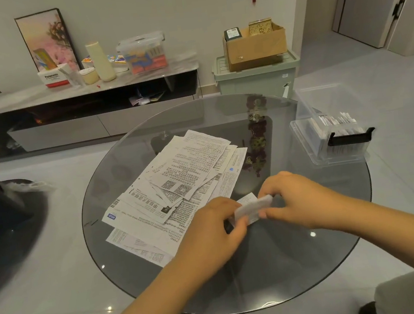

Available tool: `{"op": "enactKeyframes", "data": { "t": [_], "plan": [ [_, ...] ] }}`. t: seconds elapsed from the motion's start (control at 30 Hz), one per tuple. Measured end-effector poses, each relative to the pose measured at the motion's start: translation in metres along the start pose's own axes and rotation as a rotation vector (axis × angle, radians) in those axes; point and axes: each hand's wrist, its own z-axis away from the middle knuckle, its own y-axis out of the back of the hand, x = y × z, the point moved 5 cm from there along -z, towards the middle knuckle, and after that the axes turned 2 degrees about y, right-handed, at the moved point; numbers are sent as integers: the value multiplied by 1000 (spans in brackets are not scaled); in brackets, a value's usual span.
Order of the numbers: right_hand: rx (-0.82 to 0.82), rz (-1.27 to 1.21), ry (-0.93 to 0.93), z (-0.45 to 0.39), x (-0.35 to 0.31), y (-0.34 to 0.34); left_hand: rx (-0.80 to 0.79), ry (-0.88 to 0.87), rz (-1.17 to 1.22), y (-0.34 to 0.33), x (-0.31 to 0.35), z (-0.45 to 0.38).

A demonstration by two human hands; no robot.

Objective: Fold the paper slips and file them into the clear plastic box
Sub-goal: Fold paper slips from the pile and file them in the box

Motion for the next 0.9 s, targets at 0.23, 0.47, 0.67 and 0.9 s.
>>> {"op": "enactKeyframes", "data": {
  "t": [0.23,0.47,0.67,0.9],
  "plan": [
    [103,-26,-60,-7,-2,-10,28,100,-11,-4,-11,-3],
    [112,22,-108,-5,2,-10,-9,53,-73,-3,-11,-3],
    [150,21,-60,-2,5,-1,-11,-4,-128,1,-11,-4],
    [88,178,206,15,-14,-9,-82,-18,-112,-3,-7,3]
  ]
}}
